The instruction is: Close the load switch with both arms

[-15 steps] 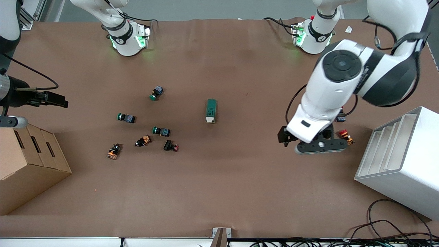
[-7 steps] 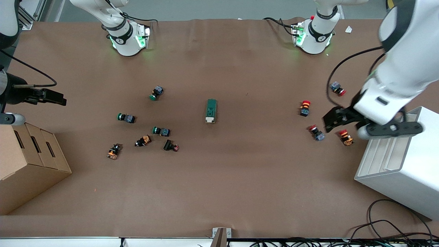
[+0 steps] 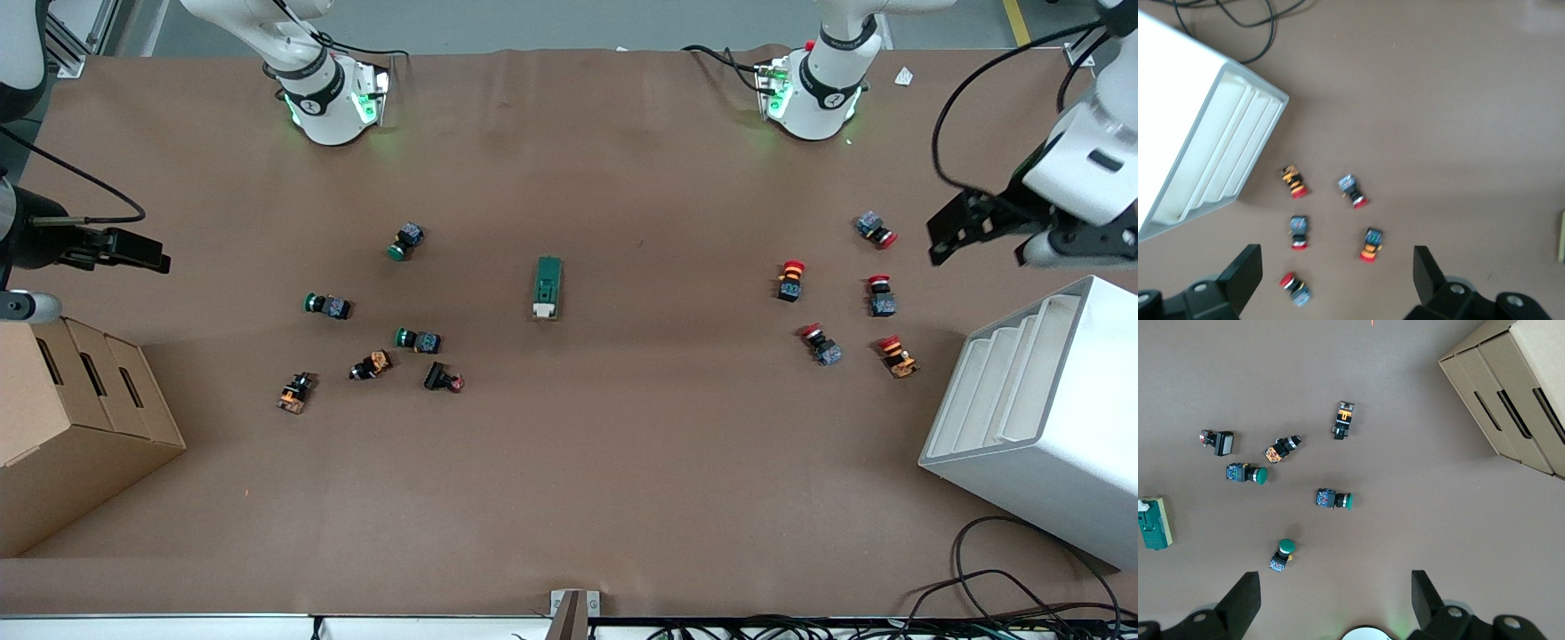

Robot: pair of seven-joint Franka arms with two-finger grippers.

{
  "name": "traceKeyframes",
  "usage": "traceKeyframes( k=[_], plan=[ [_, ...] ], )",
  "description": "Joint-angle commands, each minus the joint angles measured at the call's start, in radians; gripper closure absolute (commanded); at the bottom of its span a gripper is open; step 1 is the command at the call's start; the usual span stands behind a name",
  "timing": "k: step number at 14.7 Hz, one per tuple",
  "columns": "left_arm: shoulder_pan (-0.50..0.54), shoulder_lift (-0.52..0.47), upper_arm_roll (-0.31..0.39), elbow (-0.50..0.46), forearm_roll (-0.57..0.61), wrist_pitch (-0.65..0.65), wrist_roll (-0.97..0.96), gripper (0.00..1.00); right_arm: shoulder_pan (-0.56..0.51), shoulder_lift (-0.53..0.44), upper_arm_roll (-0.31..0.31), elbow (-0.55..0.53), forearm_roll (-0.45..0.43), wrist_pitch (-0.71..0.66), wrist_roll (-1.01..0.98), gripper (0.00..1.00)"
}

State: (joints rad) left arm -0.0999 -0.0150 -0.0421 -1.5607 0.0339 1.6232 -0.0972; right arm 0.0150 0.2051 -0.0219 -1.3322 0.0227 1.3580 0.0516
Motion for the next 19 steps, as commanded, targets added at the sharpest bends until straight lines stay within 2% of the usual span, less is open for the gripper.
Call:
traceKeyframes(
  k=[1, 3, 6, 13, 16, 19],
  plan=[
    [-0.008, -0.091, 0.010, -0.088, -0.029, -0.038, 0.024, 0.00, 0.007, -0.026, -0.009, -0.016, -0.010, -0.005, -0.004, 0.00],
    [0.014, -0.103, 0.010, -0.105, -0.077, -0.071, 0.028, 0.00, 0.005, -0.021, -0.009, 0.008, -0.010, -0.007, -0.004, 0.00],
    [0.028, -0.155, 0.001, -0.165, -0.080, -0.063, 0.028, 0.00, 0.008, -0.021, -0.009, 0.019, -0.020, -0.008, -0.004, 0.00],
    [0.022, -0.158, -0.001, -0.171, -0.066, -0.055, 0.031, 0.00, 0.007, -0.030, -0.009, 0.011, -0.003, -0.042, -0.003, 0.00],
    [0.022, -0.154, -0.001, -0.174, -0.066, -0.031, 0.031, 0.00, 0.008, -0.107, -0.009, -0.063, -0.004, -0.007, -0.004, 0.00],
    [0.022, -0.152, -0.001, -0.174, -0.066, -0.029, 0.033, 0.00, 0.006, -0.241, -0.010, -0.229, -0.006, 0.071, -0.003, 0.00]
  ],
)
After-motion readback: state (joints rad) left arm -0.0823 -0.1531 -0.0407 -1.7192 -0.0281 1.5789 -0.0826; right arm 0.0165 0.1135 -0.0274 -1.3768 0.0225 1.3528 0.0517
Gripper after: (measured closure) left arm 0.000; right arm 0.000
